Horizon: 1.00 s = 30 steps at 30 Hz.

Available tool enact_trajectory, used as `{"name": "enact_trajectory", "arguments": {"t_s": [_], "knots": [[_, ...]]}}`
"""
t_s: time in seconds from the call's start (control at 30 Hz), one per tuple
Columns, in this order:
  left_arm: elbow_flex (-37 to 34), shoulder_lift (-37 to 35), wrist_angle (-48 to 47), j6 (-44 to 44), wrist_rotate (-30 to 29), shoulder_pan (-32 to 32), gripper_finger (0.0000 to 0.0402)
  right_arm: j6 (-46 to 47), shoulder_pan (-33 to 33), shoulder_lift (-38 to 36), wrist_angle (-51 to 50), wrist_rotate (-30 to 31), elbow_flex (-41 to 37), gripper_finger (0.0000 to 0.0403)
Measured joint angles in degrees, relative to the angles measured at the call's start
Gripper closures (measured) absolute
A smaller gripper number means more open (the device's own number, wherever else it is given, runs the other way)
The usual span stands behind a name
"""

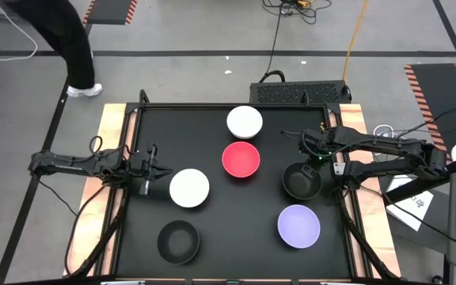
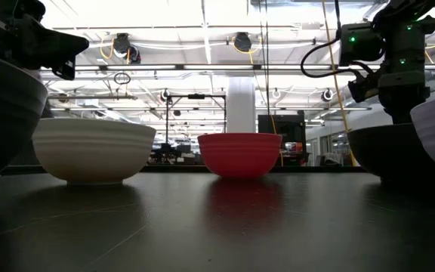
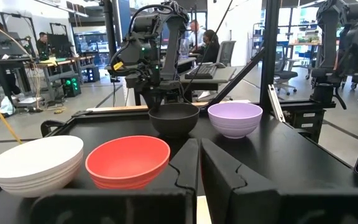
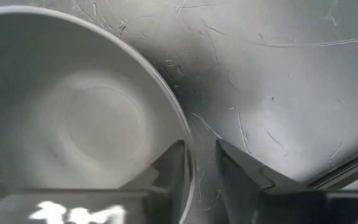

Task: Nest bowls inside each other
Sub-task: Stack the right black bowl on top of the red bowl

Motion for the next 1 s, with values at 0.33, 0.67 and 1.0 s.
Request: {"name": "enact_trajectory", "arguments": {"t_s": [0.33, 0.67, 1.0], "knots": [[0.0, 0.0, 0.0, 0.0, 0.0, 0.0, 0.0380, -0.9, 0.0, 0.0, 0.9, -0.2, 0.0, 0.0397], [0.0, 0.0, 0.0, 0.0, 0.0, 0.0, 0.0380, -0.9, 0.0, 0.0, 1.1, -0.2, 0.0, 0.0400], [0.0, 0.0, 0.0, 0.0, 0.0, 0.0, 0.0380, -2.9, 0.0, 0.0, 5.4, 0.0, 0.0, 0.0401]]}}
